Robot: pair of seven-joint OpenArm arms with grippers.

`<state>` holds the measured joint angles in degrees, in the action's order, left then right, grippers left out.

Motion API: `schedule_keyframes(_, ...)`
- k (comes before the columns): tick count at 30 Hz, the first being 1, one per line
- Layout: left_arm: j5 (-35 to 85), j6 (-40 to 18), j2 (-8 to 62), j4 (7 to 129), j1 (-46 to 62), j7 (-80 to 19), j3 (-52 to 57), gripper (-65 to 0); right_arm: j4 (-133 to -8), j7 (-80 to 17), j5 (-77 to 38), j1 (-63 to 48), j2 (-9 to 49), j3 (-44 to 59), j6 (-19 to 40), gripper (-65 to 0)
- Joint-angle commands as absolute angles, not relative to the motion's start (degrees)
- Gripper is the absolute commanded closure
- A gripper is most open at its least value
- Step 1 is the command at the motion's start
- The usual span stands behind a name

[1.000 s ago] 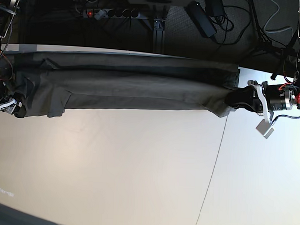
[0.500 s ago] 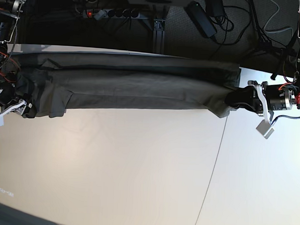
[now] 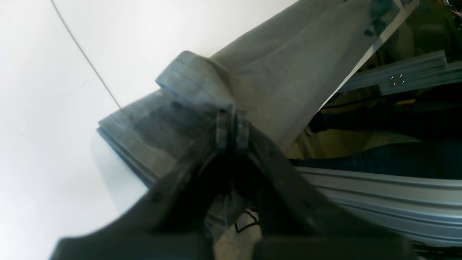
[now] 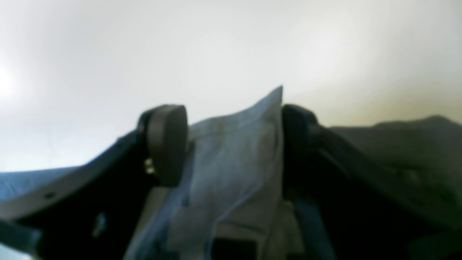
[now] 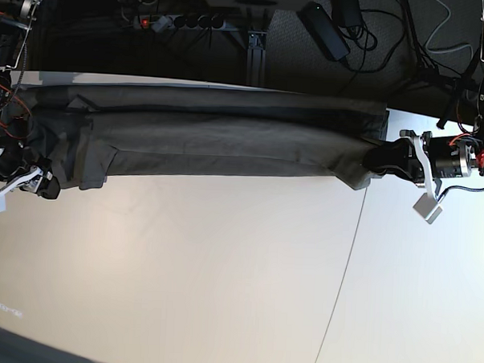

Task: Fold the T-shirt properly
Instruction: 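Hold the strip ends and stretch it taut between both grippers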

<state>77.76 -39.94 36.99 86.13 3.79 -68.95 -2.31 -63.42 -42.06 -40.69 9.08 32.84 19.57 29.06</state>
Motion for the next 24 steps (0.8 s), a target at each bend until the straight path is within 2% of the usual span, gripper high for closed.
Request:
schedule_keyframes(1, 79.0, -40.0, 37.9, 87.0, 2.9, -67.9, -1.9, 0.0, -64.3, -41.0, -41.4, 10.0, 34.3, 19.9, 33.4, -39.8)
schedule_keyframes(6, 79.0, -40.0, 37.9, 87.0, 2.9, -67.9, -1.9, 0.0, -64.3, -41.0, -41.4, 10.0, 34.2, 19.9, 33.4, -38.9)
schedule_keyframes(11, 79.0, -40.0, 37.9, 87.0, 2.9, -67.9, -1.9, 0.0, -64.3, -40.9, -40.5, 10.0, 34.2, 19.9, 33.4, -19.2)
schedule_keyframes(14, 79.0, -40.0, 37.9, 87.0, 2.9, -67.9, -1.9, 0.0, -64.3, -40.9, -39.8, 10.0, 34.2, 19.9, 33.4, -10.6)
schedule_keyframes(16, 79.1, -40.0, 37.9, 87.0, 2.9, -67.9, -1.9, 0.0, -64.3, -40.9, -39.3, 10.0, 34.2, 19.9, 33.4, -1.5)
schedule_keyframes(17, 79.0, -40.0, 37.9, 87.0, 2.9, -67.9, -1.9, 0.0, -64.3, -40.9, -38.7, 10.0, 34.2, 19.9, 33.4, 0.0)
schedule_keyframes(24, 79.0, -40.0, 37.9, 87.0, 2.9, -67.9, -1.9, 0.0, -64.3, -40.7, -34.8, 10.0, 34.3, 19.9, 33.4, 0.0)
